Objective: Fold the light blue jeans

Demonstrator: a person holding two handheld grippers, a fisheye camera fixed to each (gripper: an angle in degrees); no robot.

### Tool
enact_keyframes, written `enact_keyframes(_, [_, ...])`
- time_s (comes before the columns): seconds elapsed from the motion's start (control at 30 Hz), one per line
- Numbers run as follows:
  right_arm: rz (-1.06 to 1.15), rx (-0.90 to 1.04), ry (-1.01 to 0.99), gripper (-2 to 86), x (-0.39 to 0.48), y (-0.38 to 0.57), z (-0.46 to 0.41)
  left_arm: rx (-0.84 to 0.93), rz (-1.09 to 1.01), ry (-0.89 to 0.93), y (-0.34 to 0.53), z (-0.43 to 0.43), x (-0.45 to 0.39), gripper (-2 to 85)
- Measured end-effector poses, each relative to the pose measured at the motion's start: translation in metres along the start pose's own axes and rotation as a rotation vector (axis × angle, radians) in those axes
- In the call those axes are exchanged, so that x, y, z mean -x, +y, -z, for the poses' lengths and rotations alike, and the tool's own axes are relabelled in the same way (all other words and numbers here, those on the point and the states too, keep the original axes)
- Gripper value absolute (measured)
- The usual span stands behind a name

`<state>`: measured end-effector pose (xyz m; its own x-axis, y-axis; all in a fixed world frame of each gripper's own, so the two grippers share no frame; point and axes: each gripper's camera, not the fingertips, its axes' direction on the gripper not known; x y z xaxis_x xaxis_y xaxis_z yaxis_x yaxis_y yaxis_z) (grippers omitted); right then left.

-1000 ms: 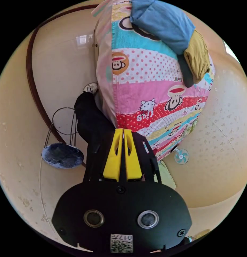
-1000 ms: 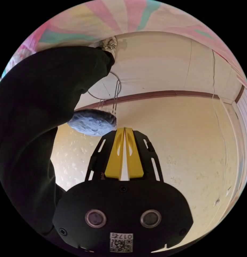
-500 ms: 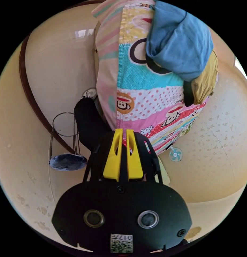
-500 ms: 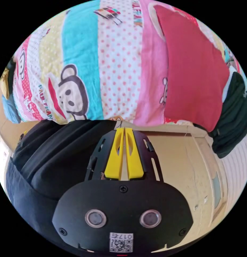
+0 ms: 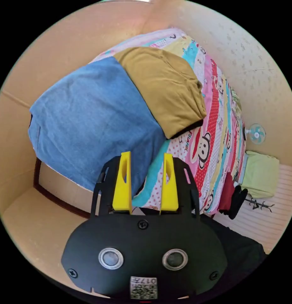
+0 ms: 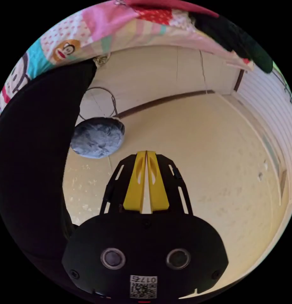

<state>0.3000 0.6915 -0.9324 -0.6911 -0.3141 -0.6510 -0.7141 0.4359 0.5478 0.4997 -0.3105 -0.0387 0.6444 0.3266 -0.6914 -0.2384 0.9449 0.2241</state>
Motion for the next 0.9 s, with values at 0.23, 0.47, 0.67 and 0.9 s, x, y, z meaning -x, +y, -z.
enact_keyframes(0.23, [-0.2, 0.126, -0.382, 0.5, 0.003, 0.069, -0.109, -0.095, 0.35, -0.161, 0.087, -0.037, 0.076, 17.1])
enact_keyframes(0.47, [-0.12, 0.004, -0.354, 0.4, 0.066, 0.017, -0.03, -0.023, 0.046, -0.316, 0.144, -0.057, -0.001, 3.5])
enact_keyframes(0.67, [0.262, -0.466, -0.297, 0.5, 0.174, -0.001, 0.143, -0.081, -0.205, 0.315, 0.209, -0.014, -0.002, 2.7])
enact_keyframes(0.9, [0.812, -0.986, -0.15, 3.2, 0.292, 0.117, 0.236, -0.295, -0.481, 0.511, 0.301, 0.066, -0.063, 2.7])
